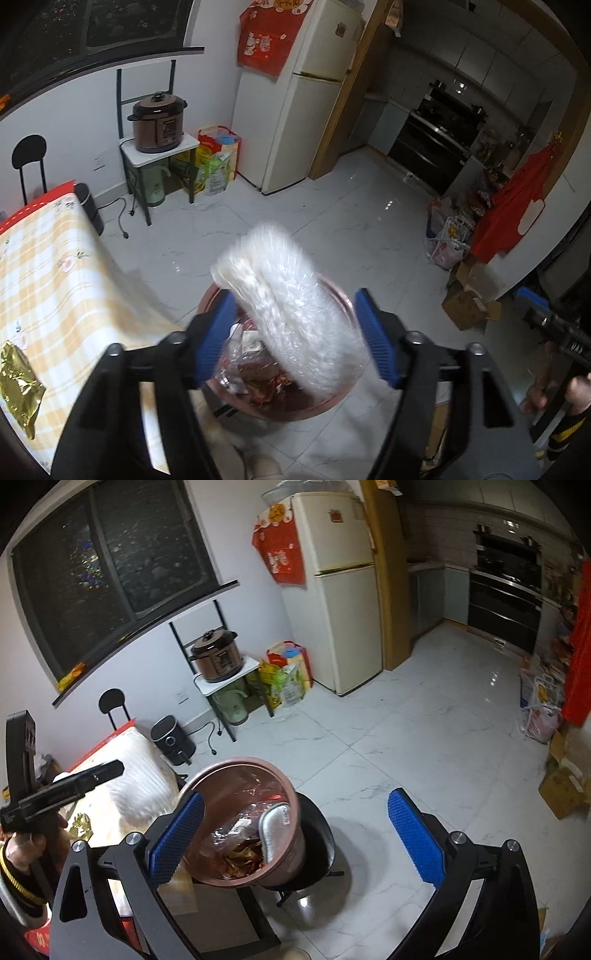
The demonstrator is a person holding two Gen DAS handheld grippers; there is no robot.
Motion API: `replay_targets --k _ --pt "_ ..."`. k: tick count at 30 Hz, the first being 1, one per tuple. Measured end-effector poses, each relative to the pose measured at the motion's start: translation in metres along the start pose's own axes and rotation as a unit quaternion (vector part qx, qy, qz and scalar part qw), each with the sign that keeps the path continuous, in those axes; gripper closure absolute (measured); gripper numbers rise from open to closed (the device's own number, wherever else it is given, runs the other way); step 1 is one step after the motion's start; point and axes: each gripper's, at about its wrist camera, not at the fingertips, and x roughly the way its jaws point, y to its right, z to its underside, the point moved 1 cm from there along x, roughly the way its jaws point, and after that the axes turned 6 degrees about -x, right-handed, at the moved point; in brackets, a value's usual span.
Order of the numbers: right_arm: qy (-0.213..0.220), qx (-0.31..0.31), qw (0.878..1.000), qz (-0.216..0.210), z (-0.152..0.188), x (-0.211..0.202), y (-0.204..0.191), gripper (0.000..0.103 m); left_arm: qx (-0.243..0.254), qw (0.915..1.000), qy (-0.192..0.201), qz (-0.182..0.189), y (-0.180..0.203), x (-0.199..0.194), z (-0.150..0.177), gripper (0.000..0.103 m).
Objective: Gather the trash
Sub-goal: 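Carry the bubble wrap over the brown bin and open the left tool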
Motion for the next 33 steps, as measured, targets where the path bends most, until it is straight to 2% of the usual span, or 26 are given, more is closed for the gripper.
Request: replay_targets --k 2,4,9,10,13,18,24,28,33 --pt "0.002 0.005 1.000 0.001 0.001 -0.001 0.002 0.005 -0.008 0.9999 0.009 0.004 0.000 -0.003 -0.001 0.020" --pt "0.003 0.014 1.000 -0.004 0.000 -0.001 0.003 0.005 -0.015 0.9998 0.014 0.008 -0.004 -0.010 -0.001 0.018" --pt "0.011 0.008 1.000 -0.005 -0.009 0.006 -0.006 0.005 -0.037 0.9987 0.032 -0.010 -0.021 -0.034 -0.002 0.015" --pt "0.011 0.006 1.000 -0.006 -0.009 0.007 -0.009 0.005 -0.042 0.9983 0.038 -0.015 -0.025 -0.040 -0.002 0.009" --pt "0.014 -0.007 1.000 -0.014 -0.015 0.011 -0.023 0.005 -0.057 0.9961 0.060 -0.031 -0.041 -0.065 0.000 0.008" --pt "0.013 -0.031 0.999 -0.039 -0.023 0.021 -0.050 0.005 -0.088 0.9888 0.089 -0.081 -0.075 -0.104 0.007 0.006" --pt "0.019 -0.071 0.995 -0.072 -0.031 0.029 -0.095 0.005 -0.133 0.9710 0.124 -0.155 -0.118 -0.158 0.026 0.006" --pt "0.022 -0.092 0.991 -0.098 -0.035 0.038 -0.131 0.005 -0.160 0.9583 0.134 -0.195 -0.150 -0.201 0.048 0.006" --pt "0.015 -0.125 0.982 -0.140 -0.037 0.050 -0.182 0.005 -0.208 0.9287 0.169 -0.256 -0.193 -0.270 0.088 0.006"
